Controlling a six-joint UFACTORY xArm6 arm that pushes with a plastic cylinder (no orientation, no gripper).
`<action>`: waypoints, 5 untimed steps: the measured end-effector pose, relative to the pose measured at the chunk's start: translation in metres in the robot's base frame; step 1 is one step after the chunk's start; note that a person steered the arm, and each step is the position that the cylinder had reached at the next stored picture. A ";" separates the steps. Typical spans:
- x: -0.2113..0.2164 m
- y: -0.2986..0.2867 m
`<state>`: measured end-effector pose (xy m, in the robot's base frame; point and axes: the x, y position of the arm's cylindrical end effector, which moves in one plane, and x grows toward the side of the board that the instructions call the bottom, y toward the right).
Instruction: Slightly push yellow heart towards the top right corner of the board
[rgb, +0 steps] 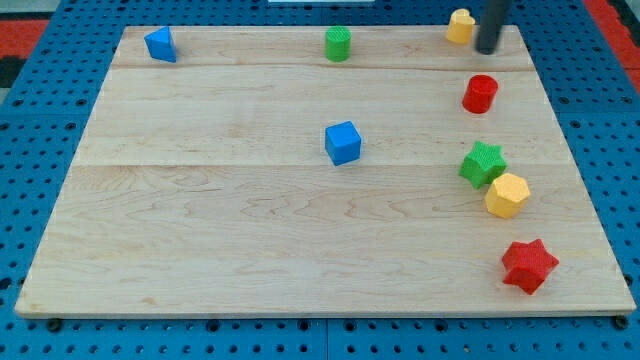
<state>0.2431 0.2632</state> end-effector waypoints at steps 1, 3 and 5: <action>-0.048 0.081; -0.052 0.057; -0.051 -0.071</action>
<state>0.1922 0.1923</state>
